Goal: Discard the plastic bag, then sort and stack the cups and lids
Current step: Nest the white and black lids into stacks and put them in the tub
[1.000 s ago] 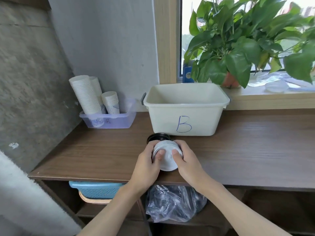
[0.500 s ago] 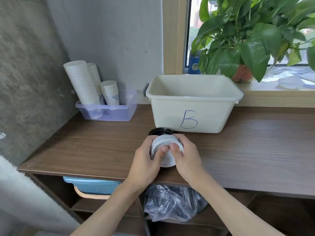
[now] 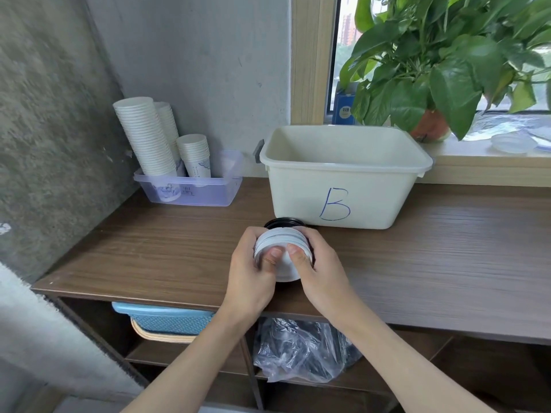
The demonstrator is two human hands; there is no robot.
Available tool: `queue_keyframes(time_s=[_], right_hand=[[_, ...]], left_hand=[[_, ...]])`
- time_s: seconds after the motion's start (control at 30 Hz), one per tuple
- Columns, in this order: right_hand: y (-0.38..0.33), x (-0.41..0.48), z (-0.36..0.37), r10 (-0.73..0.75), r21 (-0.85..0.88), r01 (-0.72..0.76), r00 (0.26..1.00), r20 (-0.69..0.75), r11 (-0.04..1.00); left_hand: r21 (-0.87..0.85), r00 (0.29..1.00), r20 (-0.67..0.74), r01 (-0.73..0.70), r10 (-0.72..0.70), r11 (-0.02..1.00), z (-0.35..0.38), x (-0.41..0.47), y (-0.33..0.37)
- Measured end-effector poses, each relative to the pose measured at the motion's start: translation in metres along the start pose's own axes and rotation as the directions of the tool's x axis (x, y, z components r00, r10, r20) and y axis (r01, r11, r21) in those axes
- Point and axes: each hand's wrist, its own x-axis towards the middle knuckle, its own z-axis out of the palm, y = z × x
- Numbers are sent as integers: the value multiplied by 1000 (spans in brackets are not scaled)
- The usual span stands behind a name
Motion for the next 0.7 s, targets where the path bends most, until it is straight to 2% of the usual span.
queue_keyframes(time_s=[0.1,0.23,0.37,0.53,0.7], right_hand=[[1,0,0,-7,-3,7,1000,-8,1000],[5,0,0,-19,-27,18,998,-54,999],[6,-1,1,-27,-50,23,997,-78,999],[4,-3,3,-39,1,39,998,-51,999],[3,-4,5,-82,-82,77,995,-60,994]], left_hand=[[-6,998,58,-25,26,1000,0,-4,2],[75,991,61,-124,119,990,4,-8,7],[62,993,56,-109,106,992,3,-8,10],[82,997,-18,-79,80,994,4,-7,7],[91,999,-28,-36,39,995,5,-8,3]])
